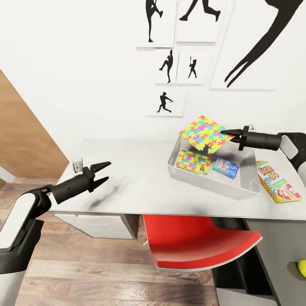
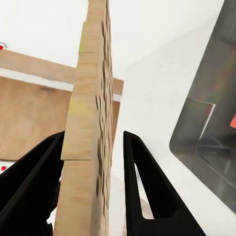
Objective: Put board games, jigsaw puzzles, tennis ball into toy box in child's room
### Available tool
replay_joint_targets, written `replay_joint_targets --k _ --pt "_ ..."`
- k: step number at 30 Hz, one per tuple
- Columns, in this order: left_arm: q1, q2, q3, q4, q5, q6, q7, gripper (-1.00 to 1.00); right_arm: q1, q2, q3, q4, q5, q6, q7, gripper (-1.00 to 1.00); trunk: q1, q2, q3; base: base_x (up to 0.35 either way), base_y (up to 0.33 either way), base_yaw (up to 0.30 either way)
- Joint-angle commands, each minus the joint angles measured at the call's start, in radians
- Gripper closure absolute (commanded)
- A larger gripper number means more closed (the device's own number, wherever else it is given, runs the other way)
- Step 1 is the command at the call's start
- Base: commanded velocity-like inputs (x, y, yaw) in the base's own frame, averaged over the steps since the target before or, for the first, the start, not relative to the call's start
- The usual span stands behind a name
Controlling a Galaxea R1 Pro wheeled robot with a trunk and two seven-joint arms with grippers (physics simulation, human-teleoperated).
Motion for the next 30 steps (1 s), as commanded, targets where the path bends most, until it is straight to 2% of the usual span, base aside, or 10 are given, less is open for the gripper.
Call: replay_joint_targets --k 1,10,13,22,30 --pt "-0.001 0.000 0.001 -0.001 0.011 0.003 0.010 -1.00 -0.010 -0.001 0.015 0.013 -0.004 0.004 0.004 1.00 0.001 -0.002 -0.002 0.000 0.000 0.000" --pt "0.000 -0.001 0.001 -0.002 0.010 0.001 0.007 -1.00 -0.032 -0.004 0.065 0.044 0.005 0.004 0.020 1.00 0.001 -0.002 -0.002 0.000 0.000 0.000" --pt "0.003 -0.001 0.001 -0.002 0.010 -0.001 0.006 -1.00 -0.032 -0.011 0.080 0.047 0.007 0.004 0.055 1.00 0.001 -0.002 -0.002 0.000 0.000 0.000" --pt "0.005 -0.002 0.000 -0.005 0.008 -0.003 0.001 -1.00 -0.022 -0.042 0.098 -0.001 0.013 0.004 0.095 1.00 0.001 -0.002 -0.002 0.040 0.000 0.000" --pt "0.006 -0.005 -0.002 -0.007 0.001 -0.005 0.002 -1.00 0.001 -0.049 0.103 -0.031 0.016 0.004 0.102 1.00 0.001 -0.002 -0.002 0.138 0.000 0.000"
